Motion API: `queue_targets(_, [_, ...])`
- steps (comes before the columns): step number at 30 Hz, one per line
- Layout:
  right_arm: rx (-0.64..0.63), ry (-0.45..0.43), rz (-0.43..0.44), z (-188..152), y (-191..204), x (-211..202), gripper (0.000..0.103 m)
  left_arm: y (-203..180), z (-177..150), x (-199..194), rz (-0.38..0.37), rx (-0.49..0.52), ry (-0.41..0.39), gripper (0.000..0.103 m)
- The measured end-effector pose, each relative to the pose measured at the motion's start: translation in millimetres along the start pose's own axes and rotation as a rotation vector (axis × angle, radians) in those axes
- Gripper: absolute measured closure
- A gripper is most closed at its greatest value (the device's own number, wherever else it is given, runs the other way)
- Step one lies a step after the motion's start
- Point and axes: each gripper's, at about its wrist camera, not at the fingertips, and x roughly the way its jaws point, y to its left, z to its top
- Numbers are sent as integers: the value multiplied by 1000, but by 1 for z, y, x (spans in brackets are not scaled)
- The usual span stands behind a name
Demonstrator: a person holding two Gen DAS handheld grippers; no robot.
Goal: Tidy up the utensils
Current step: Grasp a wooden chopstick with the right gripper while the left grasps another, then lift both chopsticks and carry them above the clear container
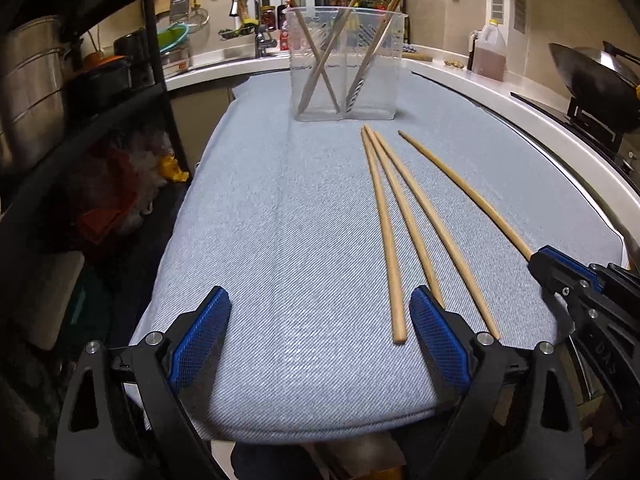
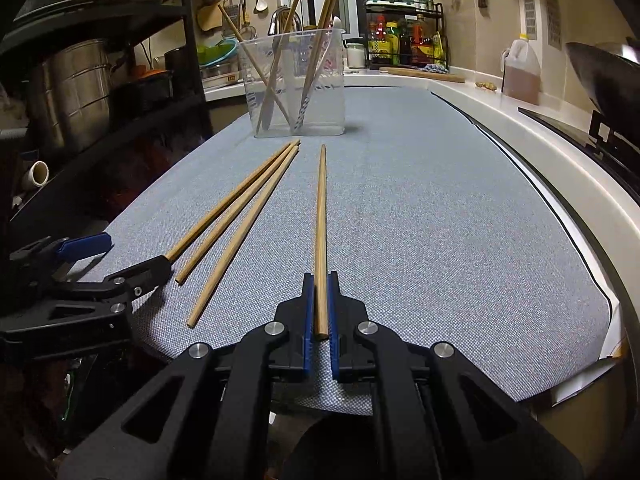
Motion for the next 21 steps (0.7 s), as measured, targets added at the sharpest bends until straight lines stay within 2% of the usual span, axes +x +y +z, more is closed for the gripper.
queue_targets(3, [-1, -33, 10, -4, -1, 0, 95, -3, -4, 0, -23, -2, -41, 19])
queue_targets(9, [-14, -100, 18, -12, -2, -2, 95, -12, -15, -5, -45, 20, -135, 37])
queue_targets(12, [-10, -115, 19, -13, -3, -2, 95, -17, -16, -6, -69, 47, -159, 56])
queue_targets(14, [-15, -124, 18, -13, -2, -2, 95, -22, -15, -6, -91, 76, -167, 76])
queue_targets(15, [-16, -127, 18, -14, -2, -2, 96, -24, -16, -6, -100, 88, -169, 81])
queue_targets(16, [-15, -129, 20, -14, -2, -2, 96, -28, -16, -6, -111, 111, -172, 92])
queue_targets(17, [-9, -130, 23, -13, -3, -1, 96, -30, -15, -6, -109, 121, -173, 96])
queue_targets(21, [-23, -121, 25, -11, -2, -1, 97, -28, -12, -7, -101, 104, -153, 97])
